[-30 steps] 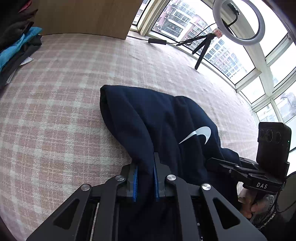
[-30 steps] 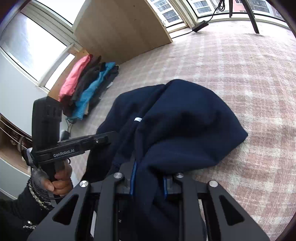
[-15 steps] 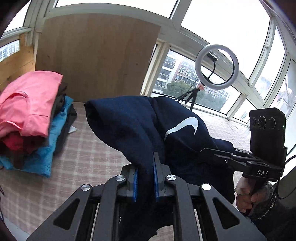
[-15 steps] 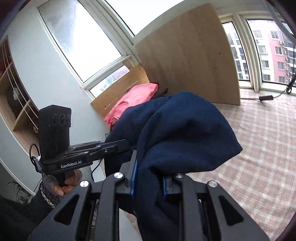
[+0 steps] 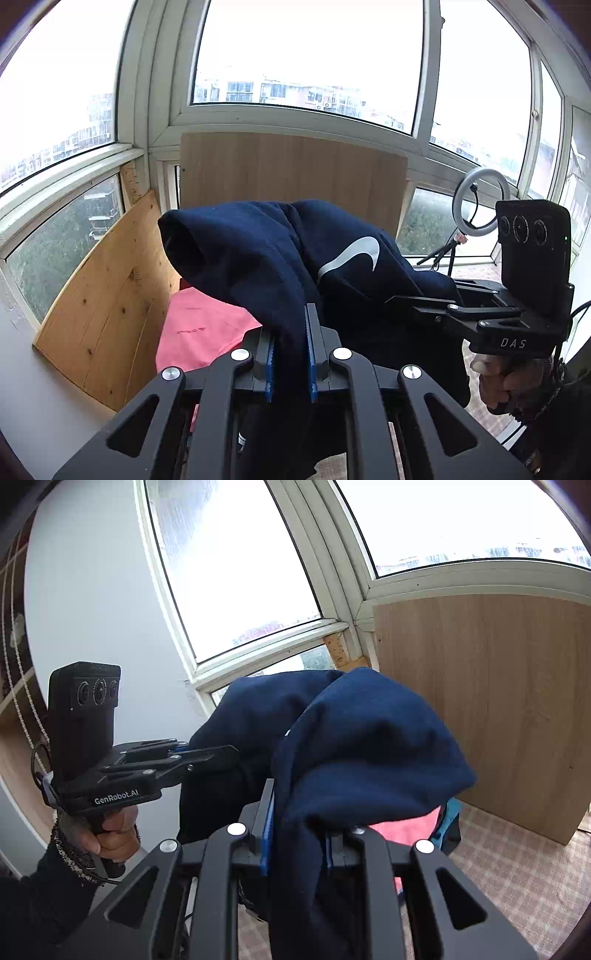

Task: Fold clothes
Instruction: 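Close both grippers on the folded shirt and lift it toward the clothes stack, then lower the folded shirt onto the clothes stack and open both grippers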

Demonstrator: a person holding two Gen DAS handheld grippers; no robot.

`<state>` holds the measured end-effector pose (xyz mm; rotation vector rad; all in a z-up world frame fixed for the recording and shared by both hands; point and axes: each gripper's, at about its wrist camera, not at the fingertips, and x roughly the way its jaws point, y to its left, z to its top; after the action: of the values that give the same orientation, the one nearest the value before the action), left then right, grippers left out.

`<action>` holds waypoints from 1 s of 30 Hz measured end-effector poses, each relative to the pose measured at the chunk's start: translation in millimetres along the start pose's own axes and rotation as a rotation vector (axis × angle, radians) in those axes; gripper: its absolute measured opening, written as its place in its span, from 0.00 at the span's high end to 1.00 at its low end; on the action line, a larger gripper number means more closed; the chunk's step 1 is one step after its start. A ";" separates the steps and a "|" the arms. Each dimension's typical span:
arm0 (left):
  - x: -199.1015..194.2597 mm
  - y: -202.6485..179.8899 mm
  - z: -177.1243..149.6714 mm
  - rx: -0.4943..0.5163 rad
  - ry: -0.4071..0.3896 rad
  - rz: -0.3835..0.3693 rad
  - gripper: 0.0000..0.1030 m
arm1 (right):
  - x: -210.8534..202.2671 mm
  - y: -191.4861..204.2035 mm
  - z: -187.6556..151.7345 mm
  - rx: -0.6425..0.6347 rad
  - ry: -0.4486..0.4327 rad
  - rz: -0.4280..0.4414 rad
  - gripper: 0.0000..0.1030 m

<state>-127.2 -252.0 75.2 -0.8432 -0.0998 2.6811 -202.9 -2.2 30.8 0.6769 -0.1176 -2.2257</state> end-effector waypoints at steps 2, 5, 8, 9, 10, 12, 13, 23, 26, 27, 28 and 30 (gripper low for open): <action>14.5 35.0 7.7 -0.031 0.015 -0.039 0.89 | 25.0 -0.4 7.2 0.015 0.019 -0.035 0.81; 45.3 69.3 13.9 -0.045 0.051 -0.066 0.89 | 54.4 -8.0 13.1 0.058 0.040 -0.071 0.81; 79.8 85.9 15.0 -0.022 0.083 -0.083 0.88 | 76.3 -17.5 11.8 0.070 0.038 -0.128 0.81; 94.9 91.1 12.1 -0.010 0.105 -0.070 0.88 | 86.3 -22.8 7.3 0.076 0.041 -0.158 0.81; 113.1 96.3 7.6 0.001 0.138 -0.038 0.84 | 98.8 -31.7 -0.5 0.081 0.092 -0.189 0.81; 155.2 110.6 -4.8 0.017 0.254 0.116 0.80 | 124.3 -50.5 -17.1 0.089 0.209 -0.252 0.76; 170.6 119.1 -10.4 0.029 0.311 0.195 0.81 | 137.0 -60.0 -25.4 0.093 0.268 -0.284 0.75; 133.0 120.4 9.8 -0.057 0.157 0.160 0.79 | 64.9 -139.8 -10.5 0.277 0.051 -0.181 0.32; 135.3 80.5 5.4 0.057 0.177 0.102 0.75 | 81.1 -171.8 -23.1 0.393 0.082 -0.134 0.32; 134.9 68.6 -1.5 0.098 0.184 0.106 0.74 | 81.4 -180.3 -30.3 0.444 0.065 -0.109 0.32; 135.2 59.5 -7.9 0.127 0.197 0.105 0.74 | 81.5 -188.7 -37.5 0.495 0.045 -0.083 0.32; 139.4 51.2 -19.1 0.146 0.239 0.096 0.73 | 87.3 -200.5 -48.1 0.570 0.024 -0.028 0.32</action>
<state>-238.6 -255.1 -24.8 -1.1369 0.1946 2.6113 -360.3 78.4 -106.6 1.0082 -0.7537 -2.2151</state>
